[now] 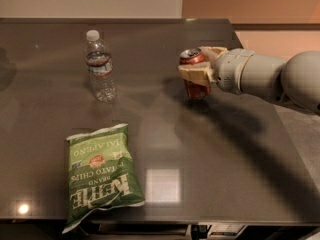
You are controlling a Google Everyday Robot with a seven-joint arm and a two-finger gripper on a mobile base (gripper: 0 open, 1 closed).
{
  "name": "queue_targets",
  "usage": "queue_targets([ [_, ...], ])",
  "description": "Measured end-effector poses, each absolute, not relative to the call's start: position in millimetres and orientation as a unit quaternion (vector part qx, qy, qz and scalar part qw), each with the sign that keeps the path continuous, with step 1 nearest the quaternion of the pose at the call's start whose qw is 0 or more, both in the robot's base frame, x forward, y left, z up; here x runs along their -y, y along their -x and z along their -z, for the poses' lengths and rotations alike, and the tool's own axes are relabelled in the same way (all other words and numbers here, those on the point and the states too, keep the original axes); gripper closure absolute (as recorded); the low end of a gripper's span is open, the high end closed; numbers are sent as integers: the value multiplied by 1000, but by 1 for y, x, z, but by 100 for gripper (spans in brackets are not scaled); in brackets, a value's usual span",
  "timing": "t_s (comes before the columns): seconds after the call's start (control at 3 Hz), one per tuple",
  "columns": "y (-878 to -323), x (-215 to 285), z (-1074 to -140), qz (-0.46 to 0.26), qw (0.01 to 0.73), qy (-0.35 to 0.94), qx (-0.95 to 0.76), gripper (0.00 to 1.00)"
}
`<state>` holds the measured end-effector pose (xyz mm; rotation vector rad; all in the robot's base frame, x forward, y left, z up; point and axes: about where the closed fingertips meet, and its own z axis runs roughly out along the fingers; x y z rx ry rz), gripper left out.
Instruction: Place coke can upright
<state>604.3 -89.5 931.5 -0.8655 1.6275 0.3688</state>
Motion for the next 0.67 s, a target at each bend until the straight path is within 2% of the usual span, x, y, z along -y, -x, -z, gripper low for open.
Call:
queue_targets([
  [0.67,-612,94,-934,-201,611,376,-667,100],
])
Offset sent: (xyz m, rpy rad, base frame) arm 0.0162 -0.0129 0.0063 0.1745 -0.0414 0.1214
